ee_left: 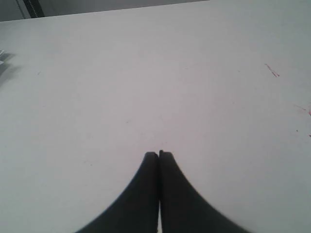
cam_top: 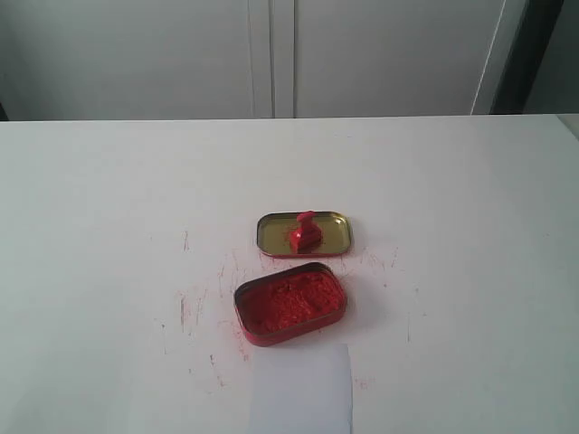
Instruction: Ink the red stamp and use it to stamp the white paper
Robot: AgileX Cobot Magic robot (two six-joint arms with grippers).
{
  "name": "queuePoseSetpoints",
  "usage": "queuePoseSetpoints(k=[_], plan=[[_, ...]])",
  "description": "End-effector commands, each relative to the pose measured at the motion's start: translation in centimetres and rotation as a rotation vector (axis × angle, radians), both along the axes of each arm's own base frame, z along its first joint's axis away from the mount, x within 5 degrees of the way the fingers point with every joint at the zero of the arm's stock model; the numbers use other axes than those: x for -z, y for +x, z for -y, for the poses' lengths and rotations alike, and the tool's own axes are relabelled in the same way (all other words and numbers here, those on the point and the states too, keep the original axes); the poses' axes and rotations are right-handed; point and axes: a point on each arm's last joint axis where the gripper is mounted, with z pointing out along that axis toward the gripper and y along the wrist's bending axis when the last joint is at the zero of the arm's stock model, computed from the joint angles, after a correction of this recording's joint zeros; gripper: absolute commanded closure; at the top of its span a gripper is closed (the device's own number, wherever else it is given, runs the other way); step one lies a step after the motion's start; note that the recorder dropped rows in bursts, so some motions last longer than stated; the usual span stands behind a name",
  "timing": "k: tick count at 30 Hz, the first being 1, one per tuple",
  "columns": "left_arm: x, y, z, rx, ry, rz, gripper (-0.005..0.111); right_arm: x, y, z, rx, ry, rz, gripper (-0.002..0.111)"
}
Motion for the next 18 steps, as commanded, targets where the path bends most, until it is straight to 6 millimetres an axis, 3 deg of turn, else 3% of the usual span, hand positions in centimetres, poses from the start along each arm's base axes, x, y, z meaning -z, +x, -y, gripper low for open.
queuePoseSetpoints(k=[1, 9, 18], plan=[[0.1, 0.0, 0.0, 0.002, -0.009, -0.001, 0.107, 0.0, 0.0, 0.0, 0.001, 0.002, 0.013, 0.108], [0.1, 0.0, 0.0, 0.002, -0.009, -0.001, 0.107, -0.2, 0.1, 0.0, 0.002, 0.003, 0.044, 0.108], [0.1, 0.0, 0.0, 0.002, -0.009, -0.001, 0.107, -3.1, 0.3, 0.2, 0.018, 0.018, 0.356, 0.108]])
